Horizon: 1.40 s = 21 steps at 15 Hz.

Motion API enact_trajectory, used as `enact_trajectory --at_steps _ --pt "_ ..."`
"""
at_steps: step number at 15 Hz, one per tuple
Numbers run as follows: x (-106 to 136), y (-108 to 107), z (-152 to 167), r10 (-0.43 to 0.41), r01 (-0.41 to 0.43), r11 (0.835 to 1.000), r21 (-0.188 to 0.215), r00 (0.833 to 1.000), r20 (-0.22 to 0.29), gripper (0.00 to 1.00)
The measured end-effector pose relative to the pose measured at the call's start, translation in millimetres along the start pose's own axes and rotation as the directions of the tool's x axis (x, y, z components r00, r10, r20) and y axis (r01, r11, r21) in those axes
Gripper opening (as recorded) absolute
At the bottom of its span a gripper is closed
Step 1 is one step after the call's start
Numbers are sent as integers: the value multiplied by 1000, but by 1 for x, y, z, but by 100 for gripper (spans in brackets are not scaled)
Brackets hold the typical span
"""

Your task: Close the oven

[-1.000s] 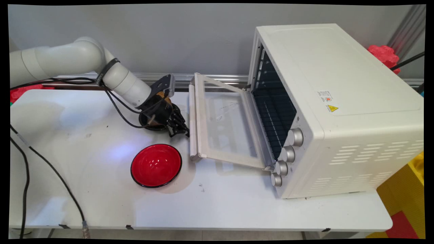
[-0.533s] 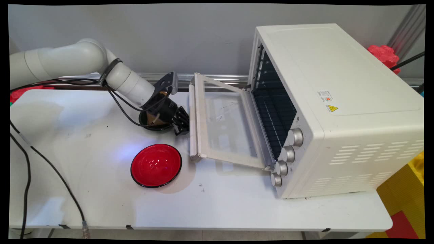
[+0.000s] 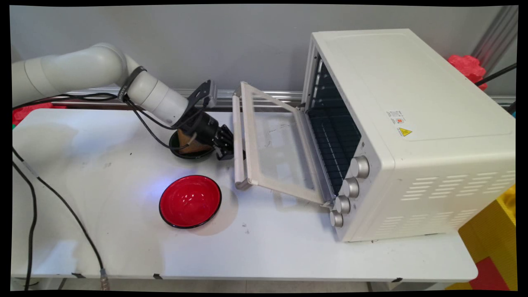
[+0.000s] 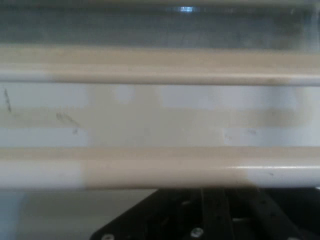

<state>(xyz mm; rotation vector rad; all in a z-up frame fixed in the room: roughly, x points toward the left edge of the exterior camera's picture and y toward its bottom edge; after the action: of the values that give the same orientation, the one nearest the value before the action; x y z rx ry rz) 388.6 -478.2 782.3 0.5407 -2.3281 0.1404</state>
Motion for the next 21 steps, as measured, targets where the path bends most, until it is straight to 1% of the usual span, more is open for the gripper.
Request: enact_trajectory --at_steps 3,8,14,21 --pt "10 2 -5 0 0 1000 -1 1000 -29 0" --pt "27 1 -14 -7 7 1000 13 998 -68 0" --pt "53 -6 -20 -9 11 1000 20 993 -118 0" --pt "81 -13 -24 -18 20 1000 11 985 -171 0"
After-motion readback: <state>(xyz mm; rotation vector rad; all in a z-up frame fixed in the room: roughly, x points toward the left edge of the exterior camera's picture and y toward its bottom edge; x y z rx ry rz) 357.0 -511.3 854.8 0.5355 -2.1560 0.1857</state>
